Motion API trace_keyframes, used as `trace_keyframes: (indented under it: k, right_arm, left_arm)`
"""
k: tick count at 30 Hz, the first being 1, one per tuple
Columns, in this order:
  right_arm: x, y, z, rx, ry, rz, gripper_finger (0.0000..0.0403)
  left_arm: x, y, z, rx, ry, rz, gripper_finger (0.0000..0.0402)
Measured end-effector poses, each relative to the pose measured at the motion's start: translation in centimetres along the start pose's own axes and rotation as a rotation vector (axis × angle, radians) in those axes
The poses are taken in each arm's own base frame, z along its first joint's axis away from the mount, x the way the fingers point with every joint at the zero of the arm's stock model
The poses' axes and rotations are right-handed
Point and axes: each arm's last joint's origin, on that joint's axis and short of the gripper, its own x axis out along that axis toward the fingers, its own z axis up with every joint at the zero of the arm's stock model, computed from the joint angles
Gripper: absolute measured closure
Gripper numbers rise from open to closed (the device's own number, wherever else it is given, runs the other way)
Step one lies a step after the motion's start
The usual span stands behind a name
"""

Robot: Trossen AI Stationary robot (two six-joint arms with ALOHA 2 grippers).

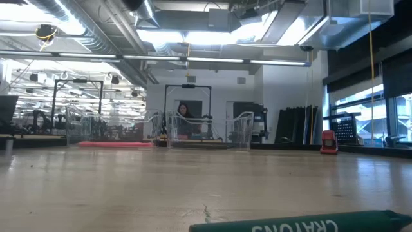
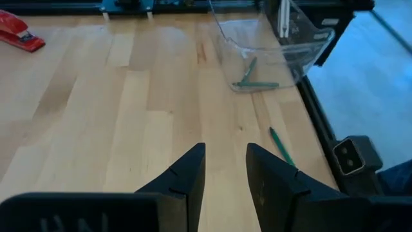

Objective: Sort crayons/erasers/pens/pencils in bins
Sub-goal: Put the green crayon into the bottom transparent bin

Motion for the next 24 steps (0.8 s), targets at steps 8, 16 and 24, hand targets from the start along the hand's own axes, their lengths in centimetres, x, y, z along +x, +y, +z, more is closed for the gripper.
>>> trace_keyframes:
  k: [8,16,24]
  right_arm:
    - [-4.3,0.8,4.7,-0.208,-0.299,-0.082,0.0278]
    - [-4.1,-1.6,8.9,-0.335,-0.331,-0.091,0.0278]
    - [0.0,-2.7,11.3,-0.463,-0.260,-0.045,0.0278]
  left_arm:
    - [-0.9,-0.4,1.5,0.049,0.025,0.023,0.0296]
    - [-4.0,-1.1,4.6,0.149,0.095,0.135,0.0296]
    - [-4.4,-0.9,3.7,0.181,0.189,0.175,0.0296]
